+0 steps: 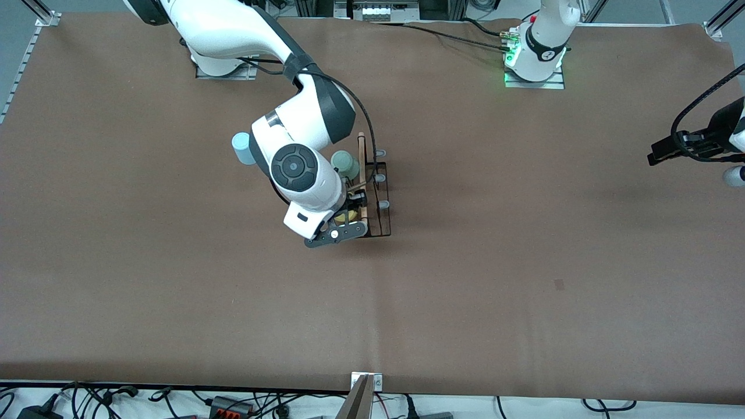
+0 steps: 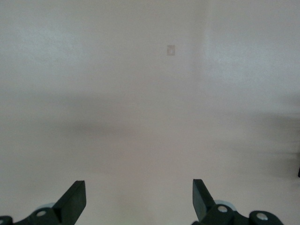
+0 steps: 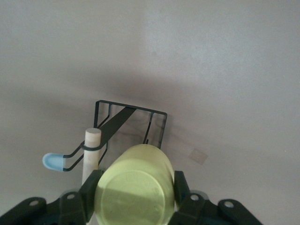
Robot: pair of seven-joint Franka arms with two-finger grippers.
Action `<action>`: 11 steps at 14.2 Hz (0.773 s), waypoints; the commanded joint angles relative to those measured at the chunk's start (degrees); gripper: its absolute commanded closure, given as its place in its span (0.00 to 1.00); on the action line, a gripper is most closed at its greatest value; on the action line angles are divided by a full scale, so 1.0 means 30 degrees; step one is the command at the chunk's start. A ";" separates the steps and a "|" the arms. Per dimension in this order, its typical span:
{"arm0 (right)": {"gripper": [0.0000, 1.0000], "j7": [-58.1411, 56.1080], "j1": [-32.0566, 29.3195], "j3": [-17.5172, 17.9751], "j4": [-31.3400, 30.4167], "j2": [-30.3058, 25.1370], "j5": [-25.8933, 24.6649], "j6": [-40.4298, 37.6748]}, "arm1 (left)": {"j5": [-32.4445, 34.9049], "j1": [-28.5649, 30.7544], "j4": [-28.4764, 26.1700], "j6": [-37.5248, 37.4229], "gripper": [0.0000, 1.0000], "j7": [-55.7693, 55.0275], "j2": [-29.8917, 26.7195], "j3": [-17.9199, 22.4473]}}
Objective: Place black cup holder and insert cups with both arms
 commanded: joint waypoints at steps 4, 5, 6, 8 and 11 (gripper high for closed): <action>0.00 0.0712 0.0197 -0.0059 -0.0788 -0.0126 -0.0563 0.0246 | -0.0367 0.0057 0.0077 0.0091 0.00 0.0116 -0.0059 -0.0066; 0.00 0.1324 0.0110 -0.0088 -0.0585 -0.0301 -0.0533 0.0217 | -0.0367 0.0057 0.0077 0.0091 0.00 0.0116 -0.0059 -0.0066; 0.00 0.2287 0.0167 -0.0262 -0.0467 -0.0564 -0.0562 -0.0015 | -0.0367 0.0057 0.0077 0.0091 0.00 0.0116 -0.0059 -0.0066; 0.00 0.3203 -0.0153 -0.0351 -0.0261 -0.1673 -0.0562 -0.0571 | -0.0367 0.0057 0.0077 0.0091 0.00 0.0116 -0.0059 -0.0066; 0.00 0.2971 -0.1848 -0.1198 -0.0261 -0.3551 -0.0766 -0.1973 | -0.0367 0.0057 0.0077 0.0091 0.00 0.0087 -0.0059 -0.0066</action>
